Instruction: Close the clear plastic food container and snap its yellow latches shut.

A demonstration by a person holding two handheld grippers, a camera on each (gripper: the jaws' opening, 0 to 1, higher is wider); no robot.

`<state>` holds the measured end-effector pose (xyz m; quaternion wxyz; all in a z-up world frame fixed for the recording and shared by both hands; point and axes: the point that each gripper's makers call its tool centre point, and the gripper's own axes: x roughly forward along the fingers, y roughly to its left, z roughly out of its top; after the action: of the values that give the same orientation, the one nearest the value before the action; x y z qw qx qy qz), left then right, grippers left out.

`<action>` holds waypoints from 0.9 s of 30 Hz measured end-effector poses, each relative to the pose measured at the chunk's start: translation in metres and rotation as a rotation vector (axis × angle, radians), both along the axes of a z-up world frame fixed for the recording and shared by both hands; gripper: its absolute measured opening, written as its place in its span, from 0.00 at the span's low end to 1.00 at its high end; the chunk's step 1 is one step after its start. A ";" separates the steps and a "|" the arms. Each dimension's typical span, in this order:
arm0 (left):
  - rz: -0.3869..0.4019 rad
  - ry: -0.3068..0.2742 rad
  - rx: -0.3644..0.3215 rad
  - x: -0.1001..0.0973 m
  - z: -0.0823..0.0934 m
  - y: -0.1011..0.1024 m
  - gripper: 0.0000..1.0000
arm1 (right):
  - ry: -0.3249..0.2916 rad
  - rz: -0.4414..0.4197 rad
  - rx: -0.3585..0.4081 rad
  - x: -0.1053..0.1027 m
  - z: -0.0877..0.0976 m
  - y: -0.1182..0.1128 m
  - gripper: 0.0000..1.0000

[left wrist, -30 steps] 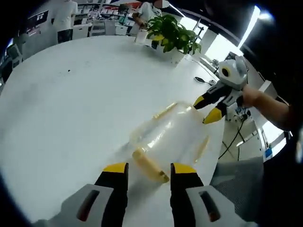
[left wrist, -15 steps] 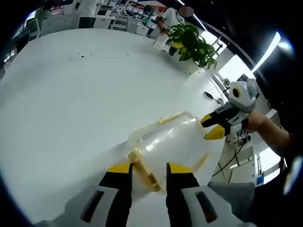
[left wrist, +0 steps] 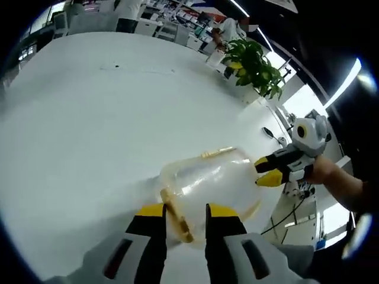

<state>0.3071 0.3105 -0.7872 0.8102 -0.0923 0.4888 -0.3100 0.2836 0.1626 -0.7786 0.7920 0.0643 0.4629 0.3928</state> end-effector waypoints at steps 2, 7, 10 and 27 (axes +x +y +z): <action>-0.002 0.003 0.007 0.000 0.001 -0.002 0.18 | 0.009 -0.003 -0.014 0.000 0.000 0.001 0.20; -0.019 0.022 0.019 0.001 0.001 -0.003 0.19 | 0.018 0.001 -0.034 -0.004 0.000 0.002 0.21; -0.009 0.033 0.019 0.000 0.001 -0.002 0.19 | 0.019 0.000 -0.037 -0.004 -0.002 0.001 0.21; -0.127 -0.189 0.171 0.004 0.012 -0.003 0.22 | -0.059 -0.001 -0.084 -0.006 0.000 0.003 0.23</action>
<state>0.3107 0.3078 -0.7752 0.8363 0.0380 0.4397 -0.3252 0.2777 0.1651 -0.7783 0.8074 0.0196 0.4555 0.3744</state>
